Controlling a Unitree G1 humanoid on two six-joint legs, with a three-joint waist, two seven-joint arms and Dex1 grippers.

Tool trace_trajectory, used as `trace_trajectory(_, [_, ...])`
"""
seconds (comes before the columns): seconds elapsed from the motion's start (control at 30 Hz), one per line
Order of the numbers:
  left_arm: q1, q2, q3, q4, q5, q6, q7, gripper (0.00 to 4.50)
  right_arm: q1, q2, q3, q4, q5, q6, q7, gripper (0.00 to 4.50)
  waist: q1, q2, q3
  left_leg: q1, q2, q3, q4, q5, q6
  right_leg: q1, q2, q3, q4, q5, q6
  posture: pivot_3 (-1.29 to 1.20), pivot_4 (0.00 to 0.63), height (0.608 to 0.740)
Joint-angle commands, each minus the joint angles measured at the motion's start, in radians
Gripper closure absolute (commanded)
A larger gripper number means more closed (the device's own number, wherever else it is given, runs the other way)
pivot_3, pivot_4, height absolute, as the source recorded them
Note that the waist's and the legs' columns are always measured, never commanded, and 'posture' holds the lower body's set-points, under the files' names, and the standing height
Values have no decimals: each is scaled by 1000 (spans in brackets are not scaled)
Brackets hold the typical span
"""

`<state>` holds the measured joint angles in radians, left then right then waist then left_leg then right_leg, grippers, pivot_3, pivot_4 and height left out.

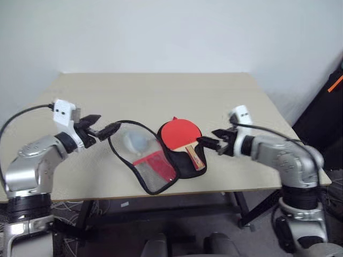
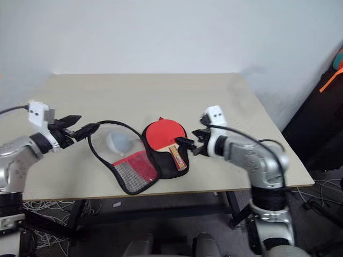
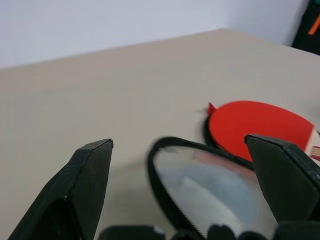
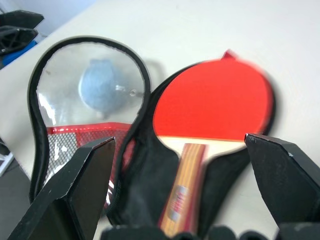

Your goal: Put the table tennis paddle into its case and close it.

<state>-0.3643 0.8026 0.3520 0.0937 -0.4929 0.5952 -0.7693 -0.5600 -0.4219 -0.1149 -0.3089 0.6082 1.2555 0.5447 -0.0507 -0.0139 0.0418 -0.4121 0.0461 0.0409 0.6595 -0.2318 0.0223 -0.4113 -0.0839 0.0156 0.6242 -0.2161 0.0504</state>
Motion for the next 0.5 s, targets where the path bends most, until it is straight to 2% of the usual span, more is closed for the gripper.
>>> trace_trajectory(0.03, [-1,41,46,47,11,-47,-21,0,-41,-86,-43,22,36,-64,89,18,-1,1,0,0,0,0,0,0,0,0,0,0,0,-1,0,0,0,740])
trace_trajectory(0.13, [27,43,66,99,25,-79,-16,0,-51,-131,-51,65,27,-99,102,18,0,1,0,1,0,1,0,0,0,0,0,1,0,-2,0,0,0,740])
trace_trajectory(0.27, [52,35,76,178,51,-139,16,0,-51,-131,-53,66,42,-105,94,18,0,0,0,0,0,1,0,0,1,0,0,1,0,-2,0,0,0,740])
trace_trajectory(0.43, [107,-45,37,125,38,-125,31,0,-28,-132,-49,29,62,-95,93,18,8,1,0,0,0,1,0,0,0,0,-1,0,0,-1,-1,0,0,740])
trace_trajectory(0.5, [124,-88,11,83,30,-109,33,386,-27,-143,-48,28,65,-96,94,0,8,0,0,0,-1,1,0,0,0,1,-2,0,-1,-1,-2,0,0,740])
